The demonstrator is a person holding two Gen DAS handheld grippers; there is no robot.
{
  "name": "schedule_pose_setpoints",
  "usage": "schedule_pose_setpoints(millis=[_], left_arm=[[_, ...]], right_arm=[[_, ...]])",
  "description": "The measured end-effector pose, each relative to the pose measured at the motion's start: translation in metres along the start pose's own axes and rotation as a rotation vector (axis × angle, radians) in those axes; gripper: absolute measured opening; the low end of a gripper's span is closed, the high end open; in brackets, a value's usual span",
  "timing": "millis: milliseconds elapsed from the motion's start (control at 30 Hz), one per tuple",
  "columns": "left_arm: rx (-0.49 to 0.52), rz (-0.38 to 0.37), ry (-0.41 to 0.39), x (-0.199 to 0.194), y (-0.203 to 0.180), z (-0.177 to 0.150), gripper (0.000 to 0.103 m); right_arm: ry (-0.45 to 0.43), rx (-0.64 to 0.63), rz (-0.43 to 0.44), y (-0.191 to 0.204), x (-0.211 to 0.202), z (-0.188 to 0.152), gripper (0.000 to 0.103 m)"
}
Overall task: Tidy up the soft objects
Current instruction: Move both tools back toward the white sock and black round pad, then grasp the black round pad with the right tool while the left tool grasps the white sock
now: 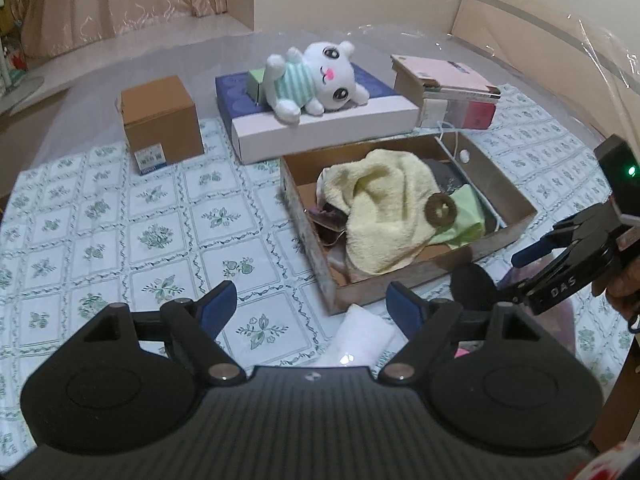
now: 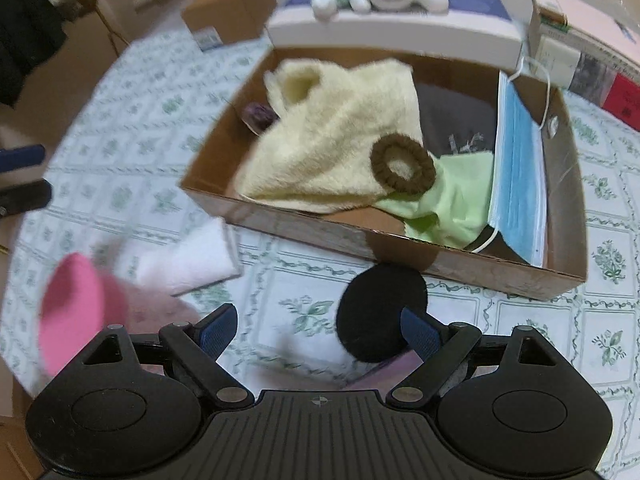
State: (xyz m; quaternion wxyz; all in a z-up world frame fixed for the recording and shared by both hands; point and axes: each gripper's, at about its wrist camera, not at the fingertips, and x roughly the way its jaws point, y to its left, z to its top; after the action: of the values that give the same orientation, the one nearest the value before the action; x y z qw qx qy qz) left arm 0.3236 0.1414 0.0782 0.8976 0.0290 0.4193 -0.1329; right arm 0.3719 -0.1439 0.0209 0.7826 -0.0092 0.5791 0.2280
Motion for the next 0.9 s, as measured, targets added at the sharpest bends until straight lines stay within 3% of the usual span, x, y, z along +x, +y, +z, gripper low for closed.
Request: schedule_pose_setpoints(millis=[267, 600, 733, 900], left_arm=[[-0.018, -0.039, 0.038, 0.040, 0.020, -0.009, 0.080], [-0.030, -0.057, 0.048, 0.053, 0.029, -0.013, 0.080], [-0.034, -0.061, 0.044, 0.054, 0.029, -0.012, 0.080], [-0.030, -0.064, 0.048, 0.057, 0.028, -0.012, 0.080]], right_arm=[[0.077, 0.014, -0.080, -0.013, 0.044, 0.005, 0.088], [0.125, -0.013, -0.159, -0.012, 0.062, 0.017, 0.088], [0.115, -0.002, -0.153, -0.015, 0.057, 0.022, 0.088], [0.183, -0.031, -0.149, -0.020, 0.065, 0.026, 0.088]])
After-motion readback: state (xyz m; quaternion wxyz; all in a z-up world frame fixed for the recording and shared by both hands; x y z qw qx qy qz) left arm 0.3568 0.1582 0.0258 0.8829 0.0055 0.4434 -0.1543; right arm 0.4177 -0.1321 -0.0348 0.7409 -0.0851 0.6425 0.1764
